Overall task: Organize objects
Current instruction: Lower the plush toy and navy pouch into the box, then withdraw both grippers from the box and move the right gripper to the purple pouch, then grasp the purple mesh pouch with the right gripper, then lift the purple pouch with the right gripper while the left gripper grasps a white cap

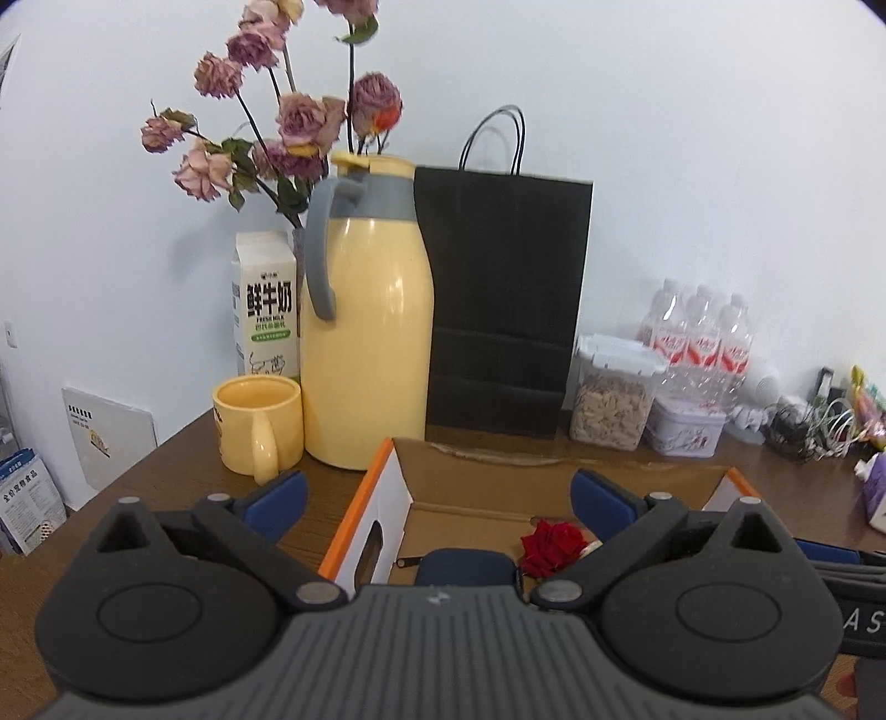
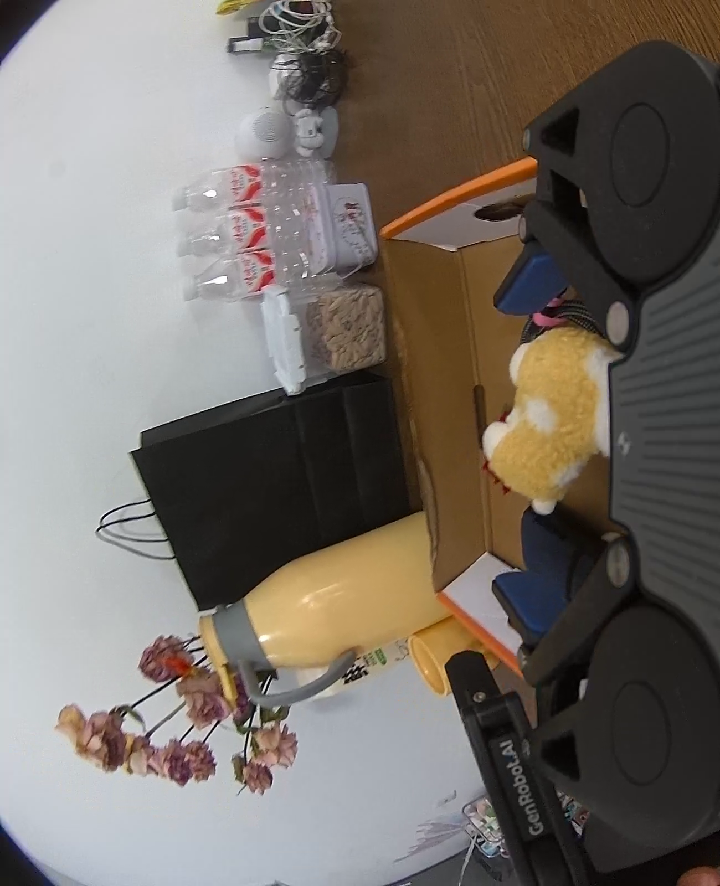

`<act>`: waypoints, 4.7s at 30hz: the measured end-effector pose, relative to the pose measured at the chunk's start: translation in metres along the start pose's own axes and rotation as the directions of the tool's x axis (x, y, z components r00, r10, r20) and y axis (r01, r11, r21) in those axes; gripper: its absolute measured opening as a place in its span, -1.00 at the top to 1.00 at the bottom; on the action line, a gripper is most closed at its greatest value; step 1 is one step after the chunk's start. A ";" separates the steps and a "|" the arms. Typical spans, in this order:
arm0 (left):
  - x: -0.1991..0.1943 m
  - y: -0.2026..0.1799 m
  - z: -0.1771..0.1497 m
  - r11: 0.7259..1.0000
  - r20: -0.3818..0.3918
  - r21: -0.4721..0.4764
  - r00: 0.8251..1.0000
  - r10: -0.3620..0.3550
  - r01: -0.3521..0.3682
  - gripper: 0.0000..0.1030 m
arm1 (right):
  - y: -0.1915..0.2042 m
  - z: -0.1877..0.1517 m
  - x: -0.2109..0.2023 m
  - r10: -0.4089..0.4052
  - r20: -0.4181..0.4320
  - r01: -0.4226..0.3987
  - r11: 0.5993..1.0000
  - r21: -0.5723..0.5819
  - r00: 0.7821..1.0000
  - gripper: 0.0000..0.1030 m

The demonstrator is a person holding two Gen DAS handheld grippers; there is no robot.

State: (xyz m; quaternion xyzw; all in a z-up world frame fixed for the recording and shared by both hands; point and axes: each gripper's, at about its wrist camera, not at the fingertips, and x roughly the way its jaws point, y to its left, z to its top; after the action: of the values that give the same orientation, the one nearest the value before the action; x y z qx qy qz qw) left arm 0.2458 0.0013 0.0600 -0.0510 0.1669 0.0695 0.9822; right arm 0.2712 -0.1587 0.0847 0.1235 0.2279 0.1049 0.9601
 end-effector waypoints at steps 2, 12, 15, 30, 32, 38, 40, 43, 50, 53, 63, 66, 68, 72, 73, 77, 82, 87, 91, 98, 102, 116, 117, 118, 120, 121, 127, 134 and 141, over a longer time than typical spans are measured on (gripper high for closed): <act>-0.011 0.002 0.002 1.000 0.012 -0.004 1.000 -0.009 0.009 -1.00 | 0.003 0.003 -0.009 0.002 0.013 -0.002 1.000 -0.012 1.000 -0.96; -0.064 0.015 0.000 0.999 0.033 0.018 0.999 -0.036 0.035 -1.00 | 0.016 0.000 -0.064 -0.005 0.045 0.009 0.996 -0.092 0.999 -1.00; -0.078 0.021 -0.003 0.999 0.023 0.022 0.999 -0.040 0.040 -1.00 | 0.019 -0.006 -0.082 0.000 0.049 0.005 0.993 -0.118 0.999 -1.00; -0.122 0.043 -0.051 0.994 -0.061 0.090 0.997 -0.053 0.058 -1.00 | 0.006 -0.069 -0.133 -0.065 -0.032 0.057 0.979 -0.195 0.997 -1.00; -0.124 0.048 -0.058 0.994 -0.077 0.093 0.996 -0.056 0.063 -1.00 | -0.001 -0.078 -0.137 -0.077 -0.054 0.065 0.980 -0.187 0.996 -1.00; -0.128 0.057 -0.087 0.992 -0.155 0.107 0.987 -0.051 0.068 -1.00 | -0.016 -0.104 -0.146 -0.110 -0.112 0.089 0.980 -0.177 0.988 -1.00; -0.128 0.061 -0.096 0.992 -0.180 0.105 0.982 -0.048 0.068 -1.00 | -0.019 -0.112 -0.148 -0.118 -0.133 0.093 0.980 -0.177 0.984 -1.00; -0.129 0.066 -0.105 0.993 -0.209 0.102 0.977 -0.042 0.064 -1.00 | -0.026 -0.124 -0.149 -0.122 -0.170 0.093 0.982 -0.166 0.978 -1.00; -0.130 0.072 -0.114 0.994 -0.244 0.086 0.969 -0.038 0.061 -1.00 | -0.030 -0.139 -0.150 -0.139 -0.211 0.105 0.981 -0.166 0.967 -1.00; -0.129 0.072 -0.114 0.995 -0.248 0.078 0.968 -0.044 0.066 -1.00 | -0.029 -0.139 -0.149 -0.140 -0.210 0.105 0.980 -0.170 0.968 -1.00; -0.125 0.069 -0.116 0.995 -0.257 0.079 0.965 -0.042 0.064 -1.00 | -0.039 -0.136 -0.126 -0.193 -0.219 0.155 0.971 -0.181 0.956 -1.00; -0.123 0.070 -0.117 0.995 -0.263 0.076 0.964 -0.036 0.058 -1.00 | -0.039 -0.137 -0.119 -0.215 -0.209 0.170 0.962 -0.212 0.954 -1.00; -0.121 0.070 -0.118 0.995 -0.268 0.076 0.963 -0.035 0.058 -1.00 | -0.040 -0.136 -0.117 -0.215 -0.203 0.170 0.961 -0.219 0.955 -1.00; -0.119 0.068 -0.119 0.995 -0.275 0.076 0.961 -0.039 0.062 -1.00 | -0.041 -0.135 -0.113 -0.209 -0.204 0.162 0.961 -0.225 0.956 -1.00; -0.119 0.067 -0.119 0.995 -0.277 0.076 0.960 -0.041 0.064 -1.00 | -0.042 -0.134 -0.113 -0.209 -0.205 0.161 0.960 -0.228 0.956 -1.00; -0.117 0.066 -0.121 0.995 -0.284 0.078 0.958 -0.041 0.066 -1.00 | -0.043 -0.134 -0.112 -0.205 -0.203 0.158 0.961 -0.226 0.957 -0.97; -0.116 0.066 -0.122 0.995 -0.287 0.074 0.957 -0.037 0.060 -1.00 | -0.044 -0.134 -0.114 -0.204 -0.182 0.161 0.961 -0.226 0.962 -0.63; -0.115 0.066 -0.122 0.995 -0.290 0.075 0.956 -0.038 0.062 -1.00 | -0.047 -0.132 -0.118 -0.210 -0.158 0.173 0.960 -0.222 0.965 -0.23; -0.116 0.065 -0.122 0.995 -0.291 0.077 0.956 -0.037 0.062 -1.00 | -0.047 -0.132 -0.121 -0.218 -0.139 0.184 0.958 -0.222 0.966 0.46; -0.117 0.065 -0.123 0.995 -0.292 0.077 0.956 -0.033 0.058 -1.00 | -0.052 -0.131 -0.122 -0.225 -0.133 0.193 0.957 -0.216 0.965 0.88; -0.118 0.065 -0.122 0.995 -0.293 0.080 0.956 -0.033 0.059 -1.00 | -0.054 -0.131 -0.123 -0.218 -0.131 0.188 0.959 -0.210 0.967 0.92; -0.117 0.061 -0.122 0.994 -0.301 0.088 0.953 -0.039 0.068 -1.00 | -0.047 -0.126 -0.137 -0.171 -0.087 0.152 0.970 -0.189 0.981 0.94; -0.117 0.060 -0.122 0.994 -0.302 0.089 0.952 -0.040 0.070 -1.00 | -0.046 -0.126 -0.138 -0.170 -0.083 0.152 0.970 -0.189 0.982 0.94; -0.116 0.059 -0.123 0.993 -0.304 0.090 0.952 -0.042 0.072 -1.00 | -0.046 -0.125 -0.139 -0.168 -0.079 0.151 0.970 -0.190 0.983 0.94; -0.115 0.057 -0.124 0.993 -0.306 0.093 0.951 -0.044 0.075 -1.00 | -0.044 -0.123 -0.142 -0.163 -0.069 0.147 0.971 -0.189 0.984 0.94; -0.115 0.056 -0.124 0.993 -0.309 0.094 0.950 -0.044 0.077 -1.00 | -0.044 -0.122 -0.142 -0.160 -0.065 0.146 0.971 -0.189 0.985 0.94; -0.111 0.050 -0.127 0.991 -0.326 0.095 0.944 -0.054 0.090 -1.00 | -0.040 -0.119 -0.147 -0.142 -0.048 0.130 0.973 -0.191 0.989 0.94; -0.106 0.042 -0.130 0.988 -0.343 0.100 0.937 -0.073 0.114 -1.00 | -0.039 -0.120 -0.147 -0.131 -0.050 0.119 0.974 -0.190 0.990 0.94; -0.099 0.039 -0.132 0.986 -0.339 0.083 0.935 -0.108 0.144 -0.83 | -0.037 -0.121 -0.147 -0.124 -0.054 0.112 0.974 -0.196 0.991 0.94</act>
State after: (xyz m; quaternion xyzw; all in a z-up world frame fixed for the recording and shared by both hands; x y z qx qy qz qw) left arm 0.1048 0.0119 -0.0340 -0.0203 0.3305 -0.0124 0.9435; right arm 0.0922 -0.2086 0.0301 0.0129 0.2553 0.0732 0.9640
